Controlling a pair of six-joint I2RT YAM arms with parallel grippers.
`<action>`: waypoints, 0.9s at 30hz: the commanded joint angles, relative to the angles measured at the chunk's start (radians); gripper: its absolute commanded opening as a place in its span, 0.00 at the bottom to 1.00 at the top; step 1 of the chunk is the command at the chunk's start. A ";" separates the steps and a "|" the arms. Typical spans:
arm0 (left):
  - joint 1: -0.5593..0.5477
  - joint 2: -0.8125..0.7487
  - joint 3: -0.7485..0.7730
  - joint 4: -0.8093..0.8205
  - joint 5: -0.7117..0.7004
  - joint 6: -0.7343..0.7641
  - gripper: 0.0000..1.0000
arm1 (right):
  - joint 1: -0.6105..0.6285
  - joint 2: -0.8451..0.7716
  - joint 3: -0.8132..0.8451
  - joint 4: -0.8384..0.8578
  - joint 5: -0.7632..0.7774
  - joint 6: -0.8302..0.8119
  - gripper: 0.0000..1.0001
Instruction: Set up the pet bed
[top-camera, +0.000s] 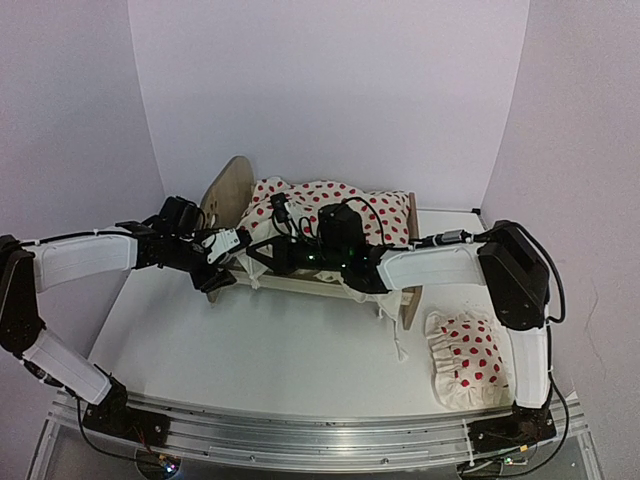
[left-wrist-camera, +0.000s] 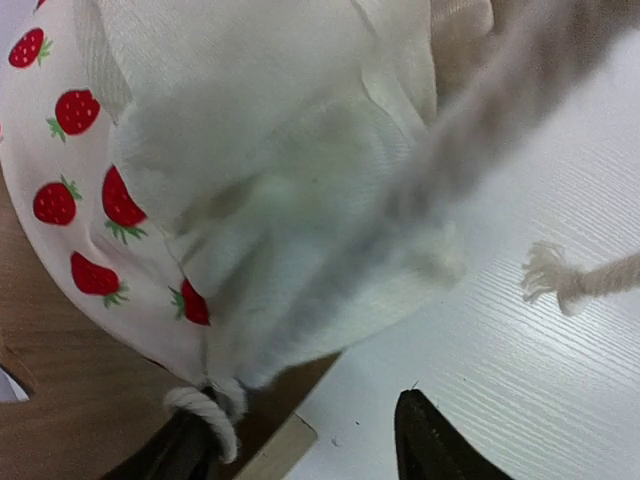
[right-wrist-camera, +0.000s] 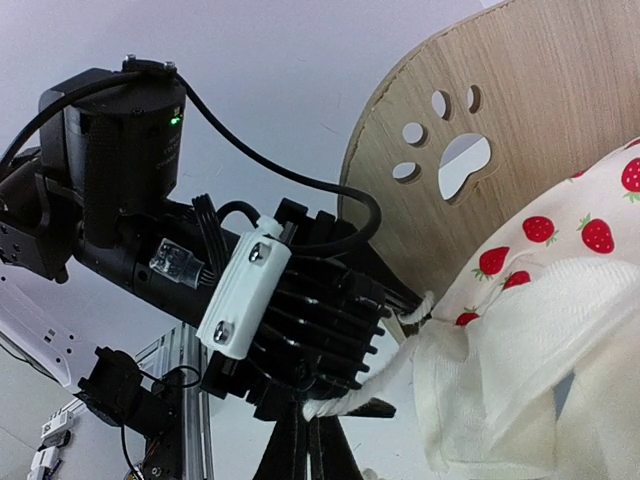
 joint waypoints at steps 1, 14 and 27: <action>0.012 -0.121 0.032 -0.077 0.080 -0.080 0.88 | 0.007 -0.011 0.017 0.039 -0.025 0.005 0.00; 0.113 -0.212 0.028 -0.119 0.172 -0.125 0.98 | 0.080 0.115 0.016 -0.066 -0.009 0.100 0.00; 0.134 -0.116 0.091 -0.016 0.050 0.142 0.11 | 0.095 -0.063 -0.024 -0.325 0.158 -0.187 0.58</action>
